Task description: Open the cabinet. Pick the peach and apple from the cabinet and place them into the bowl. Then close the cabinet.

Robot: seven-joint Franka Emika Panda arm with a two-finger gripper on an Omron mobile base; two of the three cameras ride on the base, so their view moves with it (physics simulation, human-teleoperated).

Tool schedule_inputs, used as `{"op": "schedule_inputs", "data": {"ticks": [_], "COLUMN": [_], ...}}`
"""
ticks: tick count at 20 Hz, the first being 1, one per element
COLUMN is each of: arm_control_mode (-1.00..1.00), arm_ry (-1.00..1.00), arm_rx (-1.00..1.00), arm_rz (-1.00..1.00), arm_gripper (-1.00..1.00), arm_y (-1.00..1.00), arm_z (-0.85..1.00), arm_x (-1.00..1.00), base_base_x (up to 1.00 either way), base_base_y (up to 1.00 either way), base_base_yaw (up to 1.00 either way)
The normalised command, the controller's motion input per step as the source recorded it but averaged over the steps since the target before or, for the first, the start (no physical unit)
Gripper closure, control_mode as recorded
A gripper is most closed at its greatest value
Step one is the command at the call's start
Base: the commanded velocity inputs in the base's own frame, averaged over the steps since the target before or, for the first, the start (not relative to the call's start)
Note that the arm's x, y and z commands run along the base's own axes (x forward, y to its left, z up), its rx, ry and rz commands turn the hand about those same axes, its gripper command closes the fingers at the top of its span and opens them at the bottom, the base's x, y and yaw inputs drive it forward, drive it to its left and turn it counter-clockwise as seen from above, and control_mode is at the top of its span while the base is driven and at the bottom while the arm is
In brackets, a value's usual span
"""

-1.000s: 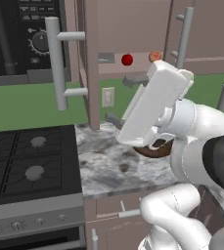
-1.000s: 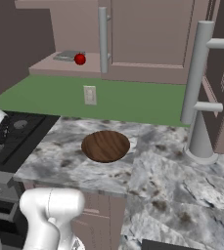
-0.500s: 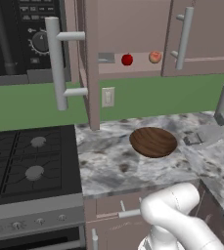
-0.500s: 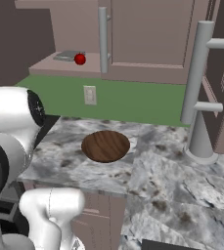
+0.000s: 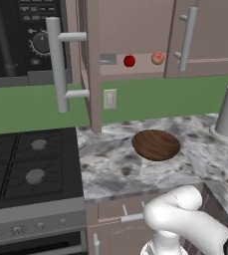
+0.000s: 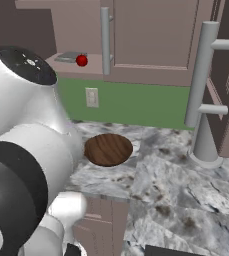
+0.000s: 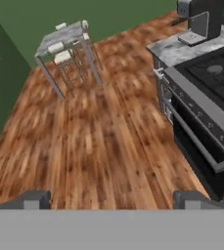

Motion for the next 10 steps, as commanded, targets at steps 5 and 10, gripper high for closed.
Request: {"op": "schedule_inputs", "data": {"ticks": [5, 10], "arm_control_mode": [-1.0, -1.0], "arm_ry": [-0.55, -0.5], "arm_rx": [-0.33, 0.07], "arm_rz": [0.09, 0.01], "arm_gripper": [-1.0, -1.0], "arm_y": [-0.92, -0.45], "arm_z": [-0.63, 0.06], "arm_x": [-0.03, 0.2], "base_base_x": [0.0, 0.0], "base_base_y": [0.0, 0.0], "base_base_yaw": [0.0, 0.0]}}
